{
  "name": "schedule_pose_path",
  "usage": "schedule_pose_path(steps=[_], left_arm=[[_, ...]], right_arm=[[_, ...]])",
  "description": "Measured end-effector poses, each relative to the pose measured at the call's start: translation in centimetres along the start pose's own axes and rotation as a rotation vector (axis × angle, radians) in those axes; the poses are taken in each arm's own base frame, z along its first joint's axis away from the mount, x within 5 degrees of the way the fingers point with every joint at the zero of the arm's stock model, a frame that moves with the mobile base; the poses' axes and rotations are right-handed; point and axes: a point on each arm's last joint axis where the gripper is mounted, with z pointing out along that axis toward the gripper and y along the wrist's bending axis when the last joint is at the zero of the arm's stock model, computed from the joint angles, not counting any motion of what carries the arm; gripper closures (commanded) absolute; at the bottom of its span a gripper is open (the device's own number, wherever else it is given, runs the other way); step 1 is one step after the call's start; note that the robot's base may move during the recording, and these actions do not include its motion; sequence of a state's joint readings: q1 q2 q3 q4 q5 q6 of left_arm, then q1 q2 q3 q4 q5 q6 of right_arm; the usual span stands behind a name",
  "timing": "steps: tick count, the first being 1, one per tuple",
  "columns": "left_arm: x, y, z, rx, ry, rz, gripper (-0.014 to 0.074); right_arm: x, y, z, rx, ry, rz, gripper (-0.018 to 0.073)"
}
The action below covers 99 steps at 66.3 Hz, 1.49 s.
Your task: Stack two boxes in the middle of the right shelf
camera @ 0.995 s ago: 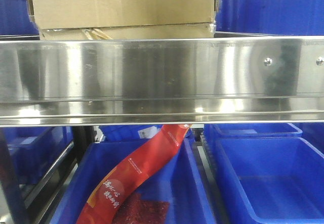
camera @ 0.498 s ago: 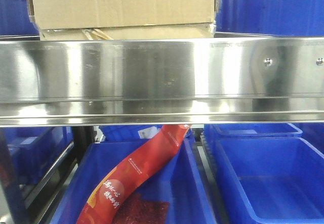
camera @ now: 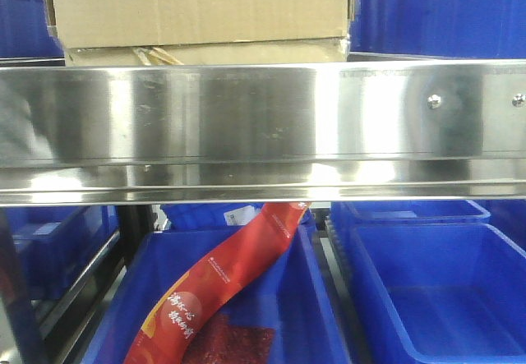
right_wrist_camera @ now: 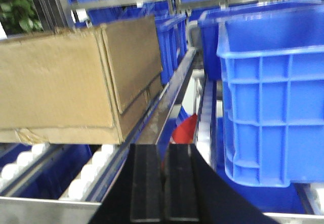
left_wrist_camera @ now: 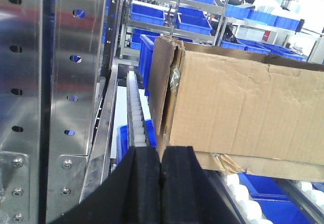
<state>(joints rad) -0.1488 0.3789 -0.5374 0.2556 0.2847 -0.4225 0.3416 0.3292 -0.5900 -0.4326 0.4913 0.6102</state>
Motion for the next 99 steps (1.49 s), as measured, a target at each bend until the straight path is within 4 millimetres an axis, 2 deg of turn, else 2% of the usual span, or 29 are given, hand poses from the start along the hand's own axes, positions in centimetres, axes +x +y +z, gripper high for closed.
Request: schedule_pose_path(steps=[18,24,33,42,52,59,68,79,99], left_arm=[[0.0,0.0,-0.1,-0.001,-0.003,0.000,0.0707],[0.0,0.0,-0.1,-0.001,-0.003,0.000,0.0707],[0.0,0.0,-0.1,-0.001,-0.003,0.000,0.0707],[0.0,0.0,-0.1,-0.001,-0.003,0.000,0.0707],[0.0,0.0,0.0,-0.001,-0.002,0.000,0.0707],[0.0,0.0,0.0,-0.001,-0.002,0.000,0.0707],[0.0,0.0,0.0,-0.001,-0.002,0.000,0.0707],[0.0,0.0,0.0,-0.001,-0.002,0.000,0.0707],[0.1,0.0,-0.1,-0.002,-0.001,0.000,0.0707]], right_arm=[[0.1,-0.1,-0.1,0.001,-0.003,0.000,0.0720],[0.8,-0.2,0.1,0.002,0.010,-0.005,0.0720],[3.4,-0.3,0.8,-0.025,0.021,-0.028,0.0720],[6.4,-0.5,1.5,-0.050,-0.021,-0.162,0.0720],[8.4,-2.0,2.2,0.088,-0.164,-0.239,0.0721],[10.2,-3.1,2.2,0.180,-0.159,-0.234,0.0721],[12.3,-3.6,1.6,0.212,-0.170,-0.227,0.0721],[13.2,-3.5,0.6,0.214,-0.169,-0.227,0.0721],[13.8,-3.6,0.6,0.216,-0.125,-0.218,0.0721]])
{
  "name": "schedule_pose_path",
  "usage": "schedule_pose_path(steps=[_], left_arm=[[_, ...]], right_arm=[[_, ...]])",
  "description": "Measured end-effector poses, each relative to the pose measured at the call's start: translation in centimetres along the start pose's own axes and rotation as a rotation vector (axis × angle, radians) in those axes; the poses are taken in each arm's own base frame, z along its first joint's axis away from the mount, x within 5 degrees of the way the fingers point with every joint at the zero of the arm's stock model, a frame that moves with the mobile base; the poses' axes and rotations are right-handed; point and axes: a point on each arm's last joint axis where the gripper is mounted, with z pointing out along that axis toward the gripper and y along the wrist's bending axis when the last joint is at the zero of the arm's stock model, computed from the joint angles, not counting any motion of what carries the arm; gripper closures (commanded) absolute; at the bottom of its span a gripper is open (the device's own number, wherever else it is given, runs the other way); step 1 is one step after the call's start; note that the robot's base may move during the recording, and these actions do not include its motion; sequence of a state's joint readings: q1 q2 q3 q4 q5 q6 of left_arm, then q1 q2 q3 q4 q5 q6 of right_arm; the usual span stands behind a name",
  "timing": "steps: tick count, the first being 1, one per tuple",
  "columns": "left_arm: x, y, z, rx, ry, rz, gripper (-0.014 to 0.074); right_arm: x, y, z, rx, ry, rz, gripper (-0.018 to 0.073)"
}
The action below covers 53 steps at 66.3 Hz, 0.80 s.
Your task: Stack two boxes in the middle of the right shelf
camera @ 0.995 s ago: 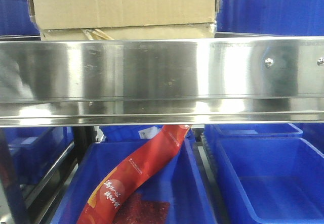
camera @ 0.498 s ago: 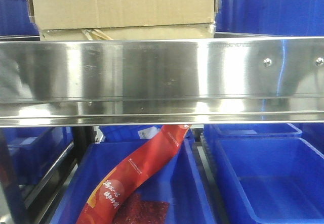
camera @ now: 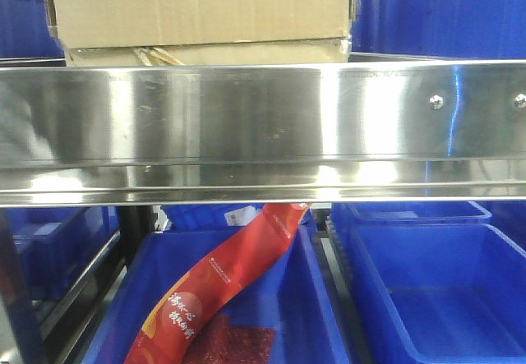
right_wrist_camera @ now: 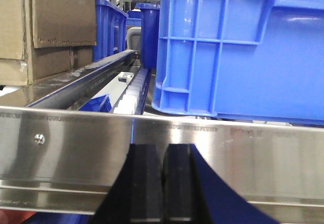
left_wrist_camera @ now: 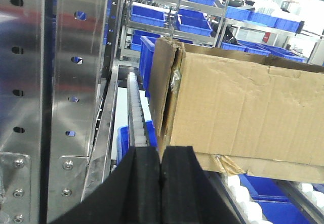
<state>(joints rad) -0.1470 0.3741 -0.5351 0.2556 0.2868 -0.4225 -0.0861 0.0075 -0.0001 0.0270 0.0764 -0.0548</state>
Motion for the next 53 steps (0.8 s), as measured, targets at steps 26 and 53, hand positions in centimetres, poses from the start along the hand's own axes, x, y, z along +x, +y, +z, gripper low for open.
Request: schedule_pose_path(steps=[26,53], left_arm=[[0.00,0.00,0.00,0.000,0.000,0.000,0.0707],[0.09,0.01,0.02,0.000,0.003,0.000,0.0707]], right_arm=[[0.00,0.00,0.00,0.000,0.000,0.002,0.0721],[0.00,0.00,0.00,0.000,0.000,0.002,0.0721]])
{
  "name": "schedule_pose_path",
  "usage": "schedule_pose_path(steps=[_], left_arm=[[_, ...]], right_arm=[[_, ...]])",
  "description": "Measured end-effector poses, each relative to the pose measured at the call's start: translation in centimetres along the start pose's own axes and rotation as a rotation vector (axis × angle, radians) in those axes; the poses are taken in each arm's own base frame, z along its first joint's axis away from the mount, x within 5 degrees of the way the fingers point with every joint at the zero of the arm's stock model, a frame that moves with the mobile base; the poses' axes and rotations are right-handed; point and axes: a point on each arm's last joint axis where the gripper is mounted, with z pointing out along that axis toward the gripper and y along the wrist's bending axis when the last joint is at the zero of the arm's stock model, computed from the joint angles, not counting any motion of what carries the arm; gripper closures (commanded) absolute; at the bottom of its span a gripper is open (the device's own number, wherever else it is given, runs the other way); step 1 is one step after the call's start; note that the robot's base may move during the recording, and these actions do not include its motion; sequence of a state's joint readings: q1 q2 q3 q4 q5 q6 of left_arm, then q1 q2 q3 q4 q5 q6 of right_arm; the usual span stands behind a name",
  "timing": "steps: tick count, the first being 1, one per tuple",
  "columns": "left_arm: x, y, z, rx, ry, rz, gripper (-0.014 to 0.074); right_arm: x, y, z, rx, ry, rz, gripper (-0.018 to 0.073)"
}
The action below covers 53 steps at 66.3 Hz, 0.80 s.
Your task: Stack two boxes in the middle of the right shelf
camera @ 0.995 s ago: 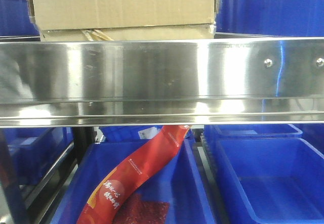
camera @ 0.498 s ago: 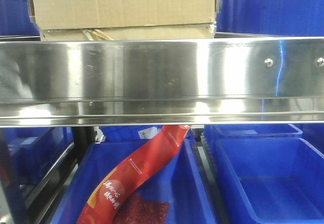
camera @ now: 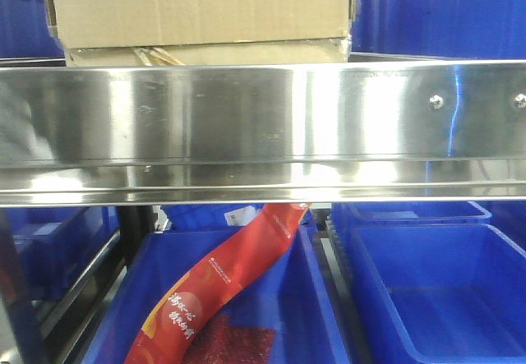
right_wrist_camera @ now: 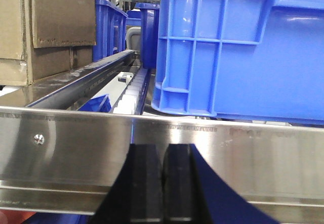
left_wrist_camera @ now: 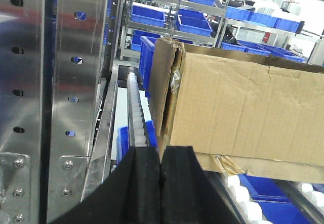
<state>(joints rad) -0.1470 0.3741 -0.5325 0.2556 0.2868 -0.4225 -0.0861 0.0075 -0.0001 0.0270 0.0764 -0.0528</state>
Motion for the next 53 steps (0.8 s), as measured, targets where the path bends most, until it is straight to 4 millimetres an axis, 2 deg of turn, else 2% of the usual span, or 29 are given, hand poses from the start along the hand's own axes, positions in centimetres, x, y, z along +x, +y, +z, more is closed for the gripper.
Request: schedule_pose_path(steps=[6,10,22,31,44,53], left_arm=[[0.7,0.2,-0.1,-0.005,0.007,0.014,0.0707],[1.9,0.4,-0.4,-0.008,0.005,0.038,0.0707],[7.6,1.7,-1.1,-0.055,-0.015,0.160,0.0707],[10.5,2.4,-1.7,-0.089,-0.065,0.185,0.0707],[12.6,2.7,-2.0,-0.090,-0.099,0.168,0.0707],[12.7,2.7,-1.9,-0.084,-0.121,0.156,0.0707]], right_arm=[[0.0,0.0,0.0,0.000,0.000,0.000,0.0721],[0.0,0.0,0.0,0.000,0.000,0.000,0.0721],[0.0,0.0,0.0,0.000,0.000,0.000,0.0721],[0.0,0.0,0.0,0.000,0.000,0.000,0.0721],[0.0,0.0,0.0,0.000,0.000,0.000,0.0721],[0.0,0.0,0.0,0.000,0.000,0.000,0.0721]])
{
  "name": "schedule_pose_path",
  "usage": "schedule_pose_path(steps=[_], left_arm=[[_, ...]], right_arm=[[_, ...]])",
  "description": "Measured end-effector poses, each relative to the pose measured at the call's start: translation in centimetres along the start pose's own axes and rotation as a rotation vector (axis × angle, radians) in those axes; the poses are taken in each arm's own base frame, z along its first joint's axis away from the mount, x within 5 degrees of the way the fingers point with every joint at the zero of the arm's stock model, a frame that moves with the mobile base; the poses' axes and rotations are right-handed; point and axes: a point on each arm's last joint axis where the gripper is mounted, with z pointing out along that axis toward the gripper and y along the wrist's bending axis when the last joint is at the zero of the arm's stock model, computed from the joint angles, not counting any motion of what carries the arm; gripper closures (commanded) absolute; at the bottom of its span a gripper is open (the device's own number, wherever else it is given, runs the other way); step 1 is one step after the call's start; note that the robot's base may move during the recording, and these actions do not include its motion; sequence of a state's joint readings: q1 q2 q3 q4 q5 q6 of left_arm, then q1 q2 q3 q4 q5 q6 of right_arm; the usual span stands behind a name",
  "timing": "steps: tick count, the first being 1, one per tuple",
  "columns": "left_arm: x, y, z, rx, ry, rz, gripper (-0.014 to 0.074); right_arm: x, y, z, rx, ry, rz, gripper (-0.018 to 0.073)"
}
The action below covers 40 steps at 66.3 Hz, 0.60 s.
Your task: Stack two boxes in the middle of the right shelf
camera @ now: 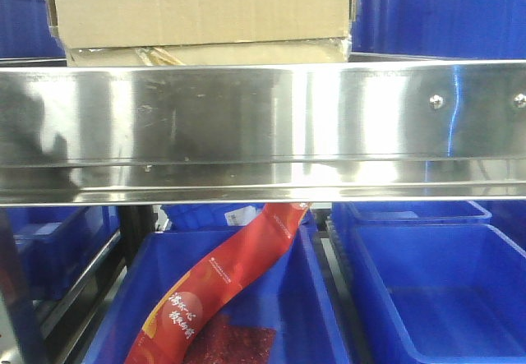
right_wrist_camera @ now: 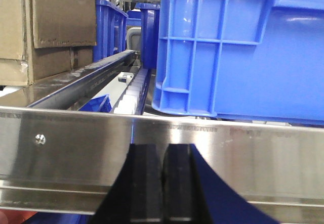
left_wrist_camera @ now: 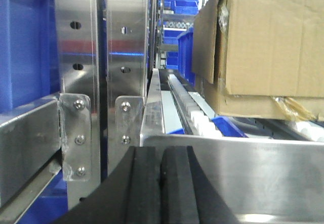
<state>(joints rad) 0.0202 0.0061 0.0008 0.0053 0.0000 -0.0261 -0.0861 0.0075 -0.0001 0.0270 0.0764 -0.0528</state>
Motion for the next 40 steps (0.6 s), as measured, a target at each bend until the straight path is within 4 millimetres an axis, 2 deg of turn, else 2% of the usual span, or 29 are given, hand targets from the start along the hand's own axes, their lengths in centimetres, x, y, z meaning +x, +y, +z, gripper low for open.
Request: schedule_pose_path(steps=[40], left_arm=[[-0.10,-0.08,0.00,0.013,-0.015,-0.009,0.0707]], right_arm=[[0.00,0.00,0.00,0.000,-0.001,0.000,0.0721]])
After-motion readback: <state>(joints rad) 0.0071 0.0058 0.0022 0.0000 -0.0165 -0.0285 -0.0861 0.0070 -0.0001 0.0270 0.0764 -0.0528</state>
